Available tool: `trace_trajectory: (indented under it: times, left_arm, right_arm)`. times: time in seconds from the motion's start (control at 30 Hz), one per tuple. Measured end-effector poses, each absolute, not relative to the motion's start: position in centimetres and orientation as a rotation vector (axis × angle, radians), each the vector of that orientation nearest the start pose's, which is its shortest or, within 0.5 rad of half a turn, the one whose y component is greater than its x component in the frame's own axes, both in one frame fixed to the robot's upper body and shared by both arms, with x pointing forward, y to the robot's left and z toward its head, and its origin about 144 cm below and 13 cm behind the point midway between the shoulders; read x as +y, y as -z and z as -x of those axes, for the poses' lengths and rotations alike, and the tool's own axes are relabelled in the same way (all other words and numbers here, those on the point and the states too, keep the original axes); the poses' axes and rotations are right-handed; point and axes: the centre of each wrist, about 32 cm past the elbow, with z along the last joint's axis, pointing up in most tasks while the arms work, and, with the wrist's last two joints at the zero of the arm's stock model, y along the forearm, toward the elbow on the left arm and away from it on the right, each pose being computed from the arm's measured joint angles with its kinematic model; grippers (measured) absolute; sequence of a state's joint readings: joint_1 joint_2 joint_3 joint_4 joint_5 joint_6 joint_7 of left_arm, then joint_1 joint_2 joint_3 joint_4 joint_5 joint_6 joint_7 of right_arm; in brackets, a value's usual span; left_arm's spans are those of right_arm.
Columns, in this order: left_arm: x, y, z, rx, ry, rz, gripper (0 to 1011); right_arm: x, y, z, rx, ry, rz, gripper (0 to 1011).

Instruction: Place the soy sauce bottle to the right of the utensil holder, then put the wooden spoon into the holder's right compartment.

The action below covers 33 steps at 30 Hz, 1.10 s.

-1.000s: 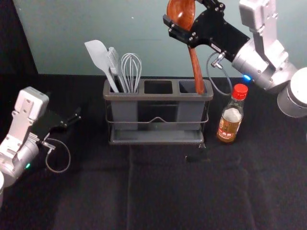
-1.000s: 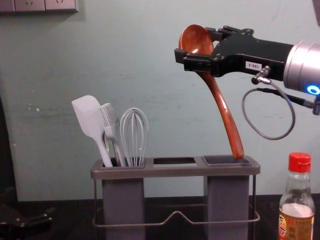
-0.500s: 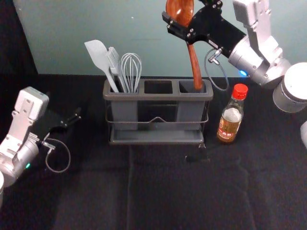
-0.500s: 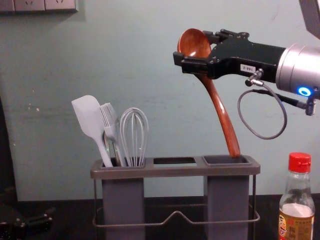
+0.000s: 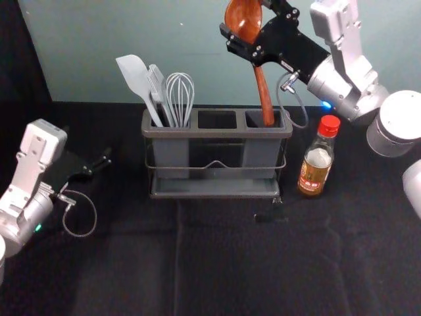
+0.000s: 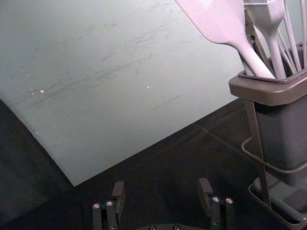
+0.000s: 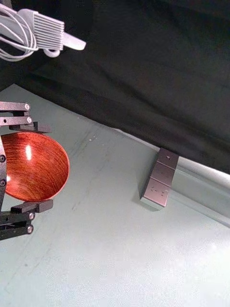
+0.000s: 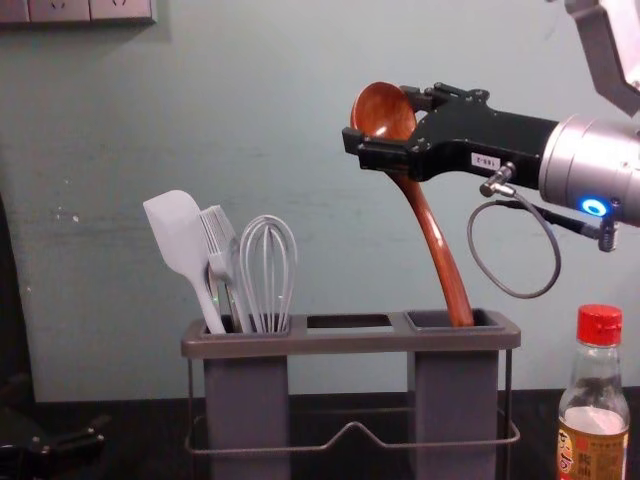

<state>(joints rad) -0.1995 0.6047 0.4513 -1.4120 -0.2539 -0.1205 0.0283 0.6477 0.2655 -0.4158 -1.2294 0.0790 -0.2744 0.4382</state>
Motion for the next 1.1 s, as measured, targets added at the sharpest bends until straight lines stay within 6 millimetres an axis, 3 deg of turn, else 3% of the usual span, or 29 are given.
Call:
trace_trajectory:
  times: [1.1]
  left_arm:
    - [31.0,-114.0,-48.9,-0.285,-1.248,-0.304,1005]
  right_arm:
    - [-22.2,-124.0,-60.2,-0.563,0.821,-0.008,844]
